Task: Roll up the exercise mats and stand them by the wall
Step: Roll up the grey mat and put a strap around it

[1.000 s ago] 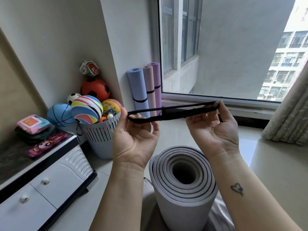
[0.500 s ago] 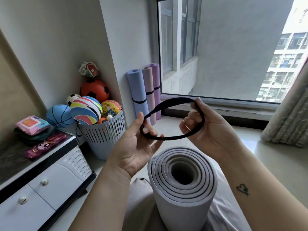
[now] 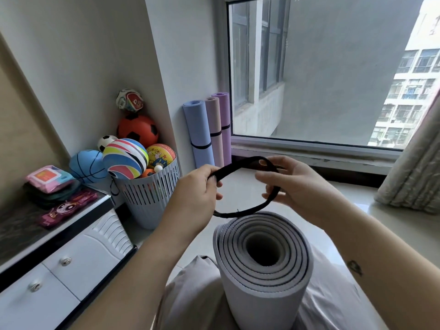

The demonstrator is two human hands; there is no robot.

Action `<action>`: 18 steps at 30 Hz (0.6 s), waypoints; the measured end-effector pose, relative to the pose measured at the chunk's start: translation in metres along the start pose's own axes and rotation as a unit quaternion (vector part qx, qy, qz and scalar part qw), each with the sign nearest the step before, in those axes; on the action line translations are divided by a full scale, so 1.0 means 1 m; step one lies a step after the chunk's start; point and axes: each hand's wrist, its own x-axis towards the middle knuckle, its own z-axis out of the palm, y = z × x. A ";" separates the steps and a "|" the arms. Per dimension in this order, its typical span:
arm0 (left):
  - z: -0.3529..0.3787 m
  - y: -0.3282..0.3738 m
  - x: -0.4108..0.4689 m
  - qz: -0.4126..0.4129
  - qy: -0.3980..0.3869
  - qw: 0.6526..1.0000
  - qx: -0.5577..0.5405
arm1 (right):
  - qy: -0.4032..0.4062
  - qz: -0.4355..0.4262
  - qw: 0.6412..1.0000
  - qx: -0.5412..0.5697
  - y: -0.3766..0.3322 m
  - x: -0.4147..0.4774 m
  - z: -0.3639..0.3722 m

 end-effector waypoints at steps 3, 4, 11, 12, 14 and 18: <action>-0.002 0.000 0.005 -0.020 -0.015 1.000 -0.002 | 0.118 -0.177 0.926 -0.313 0.003 0.000 -0.001; -0.003 0.000 0.006 -0.019 -0.020 1.000 -0.001 | 0.130 -0.284 0.870 -0.381 0.003 0.000 0.000; -0.014 0.006 0.013 -0.022 -0.067 0.997 0.029 | -0.127 -0.286 0.510 -0.802 -0.007 0.007 0.006; -0.016 0.008 0.013 -0.021 -0.079 0.996 0.030 | -0.128 -0.258 0.494 -0.820 -0.013 0.008 0.005; -0.021 0.012 0.014 -0.002 -0.112 0.992 0.065 | -0.130 -0.218 0.502 -0.827 -0.024 0.013 0.003; -0.024 0.020 0.020 0.044 -0.177 0.949 0.259 | -0.150 -0.136 0.593 -0.779 -0.039 0.027 0.007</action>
